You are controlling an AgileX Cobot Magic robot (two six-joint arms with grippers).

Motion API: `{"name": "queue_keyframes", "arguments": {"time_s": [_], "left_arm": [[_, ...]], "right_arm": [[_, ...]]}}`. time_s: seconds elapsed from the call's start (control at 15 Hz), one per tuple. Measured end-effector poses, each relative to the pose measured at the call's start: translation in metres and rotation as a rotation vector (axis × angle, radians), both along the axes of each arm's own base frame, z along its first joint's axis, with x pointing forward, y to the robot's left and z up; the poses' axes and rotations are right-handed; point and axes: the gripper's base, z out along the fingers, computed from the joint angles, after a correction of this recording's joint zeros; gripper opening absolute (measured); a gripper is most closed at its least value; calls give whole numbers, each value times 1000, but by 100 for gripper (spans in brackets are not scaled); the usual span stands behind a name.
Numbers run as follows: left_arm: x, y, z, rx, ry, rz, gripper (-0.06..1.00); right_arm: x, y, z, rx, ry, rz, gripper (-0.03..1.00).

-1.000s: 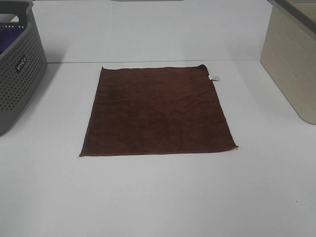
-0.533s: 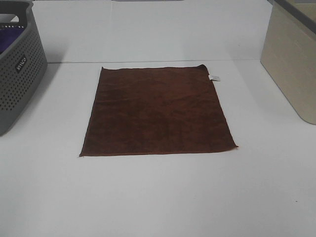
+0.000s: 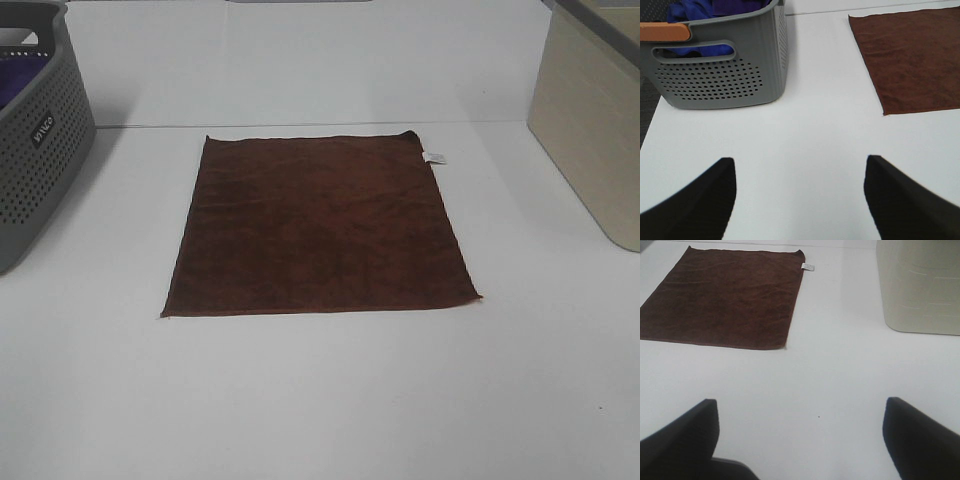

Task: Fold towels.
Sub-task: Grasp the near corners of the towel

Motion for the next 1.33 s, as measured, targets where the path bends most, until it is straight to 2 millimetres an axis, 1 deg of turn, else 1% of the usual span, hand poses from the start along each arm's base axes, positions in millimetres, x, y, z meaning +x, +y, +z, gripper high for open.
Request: {"name": "queue_keyframes", "arguments": {"time_s": [1.33], "left_arm": [[0,0,0,0,0,0,67]], "right_arm": [[0,0,0,0,0,0,85]]}}
